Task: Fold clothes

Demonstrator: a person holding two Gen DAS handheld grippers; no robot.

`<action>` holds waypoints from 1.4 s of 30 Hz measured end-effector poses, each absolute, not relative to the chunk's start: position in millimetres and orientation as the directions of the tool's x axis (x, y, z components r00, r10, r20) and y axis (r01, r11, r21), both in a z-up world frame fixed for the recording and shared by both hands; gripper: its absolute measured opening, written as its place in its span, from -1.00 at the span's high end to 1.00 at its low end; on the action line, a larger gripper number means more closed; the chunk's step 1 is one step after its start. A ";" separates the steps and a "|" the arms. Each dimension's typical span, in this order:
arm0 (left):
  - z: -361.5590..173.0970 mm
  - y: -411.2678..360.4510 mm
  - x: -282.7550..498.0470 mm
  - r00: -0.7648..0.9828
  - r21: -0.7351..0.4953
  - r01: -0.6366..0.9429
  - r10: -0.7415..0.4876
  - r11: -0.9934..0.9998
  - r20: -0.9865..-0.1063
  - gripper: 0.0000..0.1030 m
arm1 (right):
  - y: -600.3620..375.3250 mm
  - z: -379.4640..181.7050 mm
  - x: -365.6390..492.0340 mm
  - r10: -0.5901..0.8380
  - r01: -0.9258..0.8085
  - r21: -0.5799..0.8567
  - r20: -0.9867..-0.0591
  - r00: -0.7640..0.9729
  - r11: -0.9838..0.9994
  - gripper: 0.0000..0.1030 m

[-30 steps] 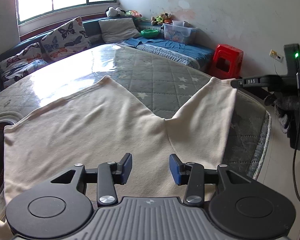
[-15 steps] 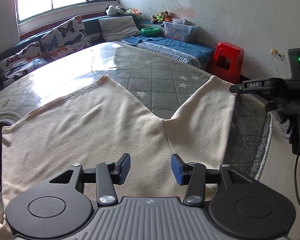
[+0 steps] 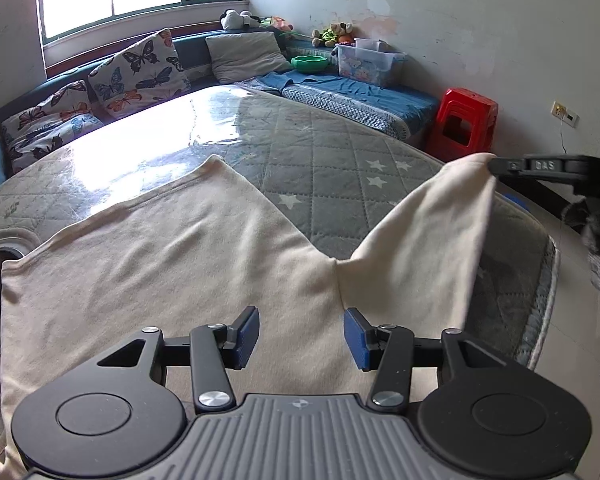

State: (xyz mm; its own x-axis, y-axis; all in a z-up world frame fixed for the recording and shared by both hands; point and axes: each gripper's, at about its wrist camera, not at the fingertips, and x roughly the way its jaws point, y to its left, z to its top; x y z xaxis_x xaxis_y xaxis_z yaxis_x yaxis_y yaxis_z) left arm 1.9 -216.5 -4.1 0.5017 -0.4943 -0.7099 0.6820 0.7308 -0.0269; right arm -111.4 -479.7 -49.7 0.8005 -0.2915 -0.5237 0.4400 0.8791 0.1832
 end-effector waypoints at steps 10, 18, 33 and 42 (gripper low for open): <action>-12.4 -232.9 19.4 0.519 -0.030 0.650 -0.472 0.760 -0.713 0.03 | -463.2 -8.0 -125.6 -0.262 0.377 0.199 -0.438 0.860 0.904 0.92; -3.9 -217.9 16.7 0.521 -0.065 0.642 -0.497 0.764 -0.694 0.02 | -417.9 40.9 -132.2 -0.173 0.236 0.155 -0.336 0.926 0.959 0.93; 20.3 -64.5 -1.7 0.684 -0.057 0.427 -0.363 0.903 -0.633 -0.09 | -260.5 72.4 -87.5 0.243 -0.261 -0.006 -0.345 0.907 0.965 0.93; 12.3 -9.7 -16.9 0.720 -0.076 0.310 -0.286 0.948 -0.632 -0.11 | -175.0 37.7 -71.0 0.435 -0.503 -0.006 -0.492 0.754 0.864 0.78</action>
